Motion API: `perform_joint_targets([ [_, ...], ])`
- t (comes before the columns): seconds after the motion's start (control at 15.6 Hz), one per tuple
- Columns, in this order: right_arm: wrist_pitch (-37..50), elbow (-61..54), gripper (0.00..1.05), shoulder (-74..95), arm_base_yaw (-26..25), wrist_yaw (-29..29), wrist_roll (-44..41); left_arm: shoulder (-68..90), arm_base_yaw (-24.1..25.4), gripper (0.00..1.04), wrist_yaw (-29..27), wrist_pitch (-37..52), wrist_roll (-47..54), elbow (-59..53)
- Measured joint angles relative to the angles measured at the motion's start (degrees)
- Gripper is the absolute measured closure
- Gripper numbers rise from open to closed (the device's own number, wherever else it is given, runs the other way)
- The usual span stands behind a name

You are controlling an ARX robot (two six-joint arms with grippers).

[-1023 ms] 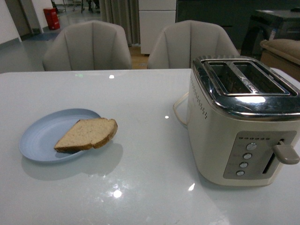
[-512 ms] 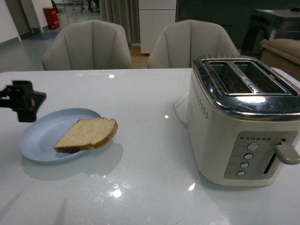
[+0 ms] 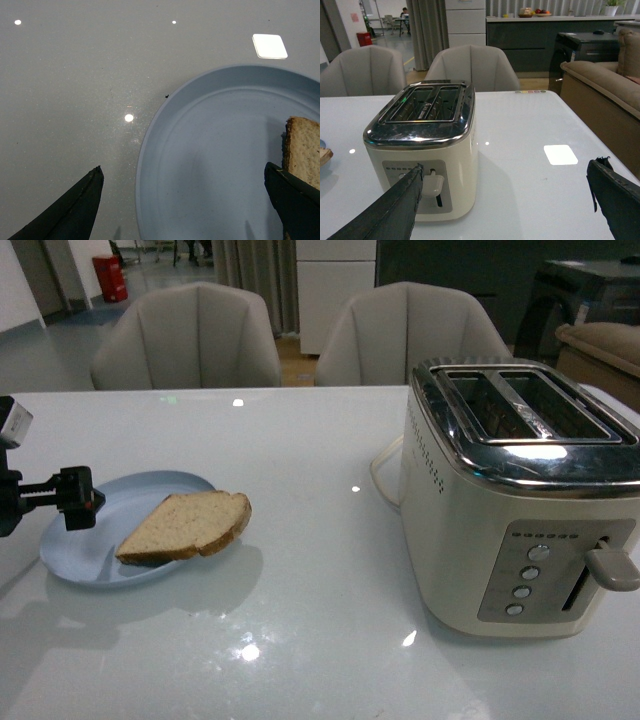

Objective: Left arm holds plate, right arm toasts bread

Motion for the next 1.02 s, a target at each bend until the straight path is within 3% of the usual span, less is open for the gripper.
perform_joint_targets([
  [0.64,0.0,0.0,0.06,0.0,0.0,0.0,0.0,6.93,1.38,0.07,1.84,7.21,2.12,-0.39],
  [0.7,0.0,0.0,0.06,0.0,0.0,0.0,0.0,7.13,1.11,0.12,1.7,7.28,2.08,-0.28],
  [1.02,0.0,0.0,0.06,0.0,0.0,0.0,0.0,7.76,0.96,0.72,0.09,8.0,0.61,-0.2],
])
